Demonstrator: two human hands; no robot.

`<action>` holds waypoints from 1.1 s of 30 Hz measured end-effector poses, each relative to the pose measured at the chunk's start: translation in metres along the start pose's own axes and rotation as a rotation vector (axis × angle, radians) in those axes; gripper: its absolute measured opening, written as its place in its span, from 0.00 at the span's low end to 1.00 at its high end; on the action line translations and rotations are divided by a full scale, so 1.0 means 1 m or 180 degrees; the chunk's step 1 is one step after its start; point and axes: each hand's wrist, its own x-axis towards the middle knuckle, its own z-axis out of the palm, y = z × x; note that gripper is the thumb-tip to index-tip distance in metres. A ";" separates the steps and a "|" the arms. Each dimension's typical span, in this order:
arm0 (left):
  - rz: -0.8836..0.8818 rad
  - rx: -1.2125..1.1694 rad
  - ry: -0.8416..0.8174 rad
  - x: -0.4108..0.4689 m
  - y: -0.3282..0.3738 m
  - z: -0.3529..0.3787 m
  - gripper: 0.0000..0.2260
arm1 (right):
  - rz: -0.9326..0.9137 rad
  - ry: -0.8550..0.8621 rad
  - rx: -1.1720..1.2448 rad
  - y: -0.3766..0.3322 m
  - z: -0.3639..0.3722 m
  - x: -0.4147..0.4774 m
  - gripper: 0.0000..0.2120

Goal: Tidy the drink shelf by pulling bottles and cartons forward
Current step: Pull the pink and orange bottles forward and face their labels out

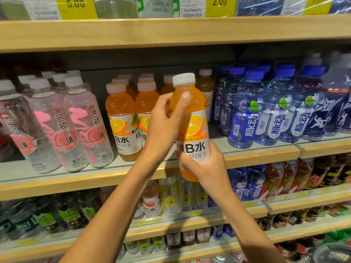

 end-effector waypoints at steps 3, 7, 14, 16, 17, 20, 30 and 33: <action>-0.0035 0.0044 0.0468 -0.004 -0.001 0.019 0.25 | -0.0238 0.0404 -0.0875 0.003 0.008 -0.004 0.21; -0.0001 -0.0229 0.1018 0.000 -0.003 0.024 0.22 | -0.0460 0.0199 -0.1060 0.004 0.009 -0.009 0.30; -0.0755 -0.1824 -0.0276 0.016 0.004 -0.002 0.26 | 0.0539 -0.1523 0.1508 0.001 -0.023 0.005 0.34; -0.0895 -0.2287 -0.0960 0.019 0.005 -0.007 0.32 | 0.0818 -0.2040 0.2040 0.000 -0.026 0.008 0.36; -0.0903 -0.2445 -0.1222 0.020 0.004 -0.009 0.33 | 0.0809 -0.2221 0.2155 -0.001 -0.025 0.008 0.34; -0.0888 -0.2682 -0.1657 0.022 -0.002 -0.010 0.33 | 0.0746 -0.2193 0.1949 -0.003 -0.016 0.007 0.35; -0.0650 -0.0598 -0.0132 0.007 -0.009 -0.009 0.29 | 0.0062 -0.0741 0.0685 -0.001 -0.007 -0.005 0.24; -0.0499 -0.0411 0.0246 -0.001 -0.008 -0.001 0.22 | -0.0015 -0.0204 0.0158 0.002 -0.003 -0.006 0.21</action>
